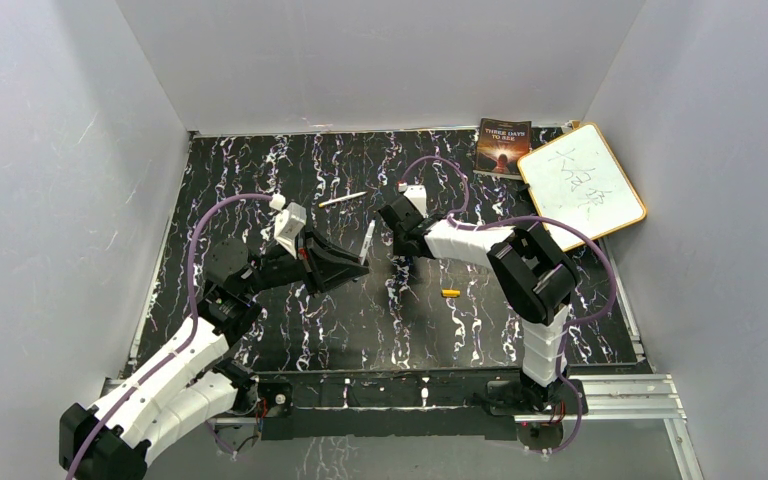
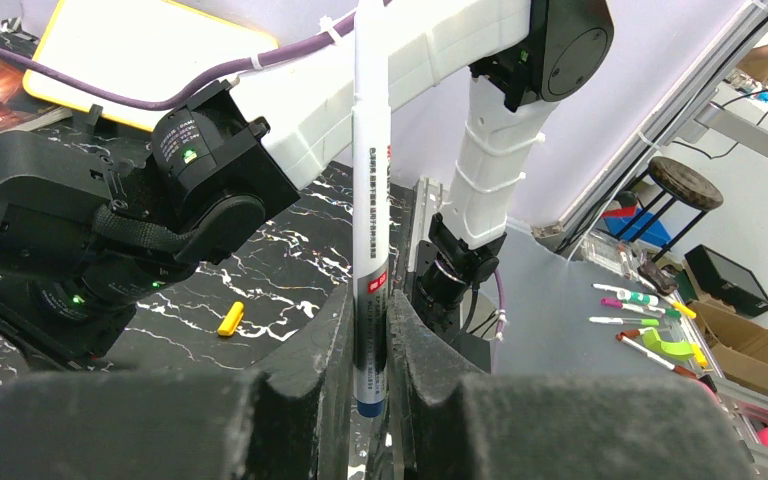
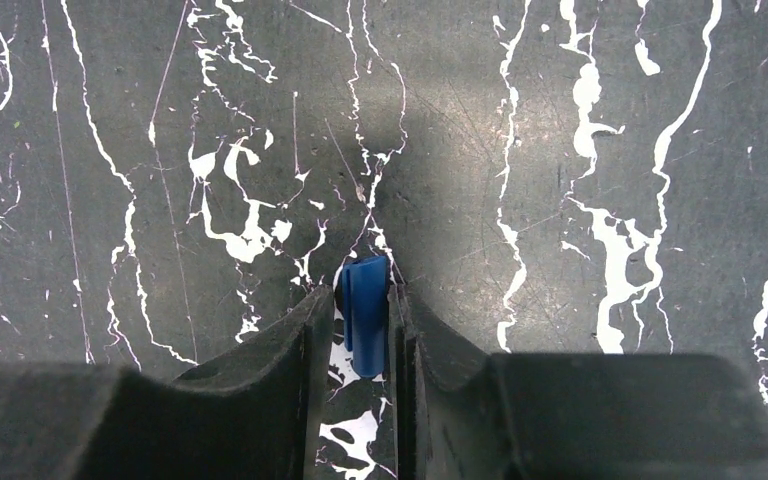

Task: Insert the pens into the pen caps

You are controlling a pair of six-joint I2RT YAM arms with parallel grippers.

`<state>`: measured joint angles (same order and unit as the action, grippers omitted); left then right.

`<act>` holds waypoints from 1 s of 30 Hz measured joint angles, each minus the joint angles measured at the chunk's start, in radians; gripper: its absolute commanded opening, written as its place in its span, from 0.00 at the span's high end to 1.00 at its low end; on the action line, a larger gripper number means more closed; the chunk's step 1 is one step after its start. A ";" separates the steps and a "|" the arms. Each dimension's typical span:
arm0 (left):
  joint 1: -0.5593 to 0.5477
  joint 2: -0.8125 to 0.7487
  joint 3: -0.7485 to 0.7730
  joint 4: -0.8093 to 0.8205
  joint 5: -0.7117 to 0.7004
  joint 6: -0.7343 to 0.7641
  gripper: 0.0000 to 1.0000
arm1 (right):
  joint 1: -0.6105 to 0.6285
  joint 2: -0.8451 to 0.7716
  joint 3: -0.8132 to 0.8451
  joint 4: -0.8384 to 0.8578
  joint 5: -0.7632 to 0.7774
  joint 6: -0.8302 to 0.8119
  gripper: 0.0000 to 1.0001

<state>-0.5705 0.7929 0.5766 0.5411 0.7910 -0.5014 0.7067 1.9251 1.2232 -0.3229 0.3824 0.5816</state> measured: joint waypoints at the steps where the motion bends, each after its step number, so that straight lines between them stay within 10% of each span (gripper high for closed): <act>1: 0.000 0.000 0.000 0.000 0.000 0.000 1.00 | 0.000 0.000 0.000 0.001 -0.001 0.000 0.70; 30: 0.000 0.008 0.000 0.001 -0.006 0.000 1.00 | -0.004 0.026 0.031 0.009 -0.022 -0.049 1.00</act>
<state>-0.5705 0.8013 0.5766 0.5423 0.7853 -0.5014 0.7029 1.9511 1.2537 -0.3138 0.3603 0.5323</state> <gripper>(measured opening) 0.112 0.149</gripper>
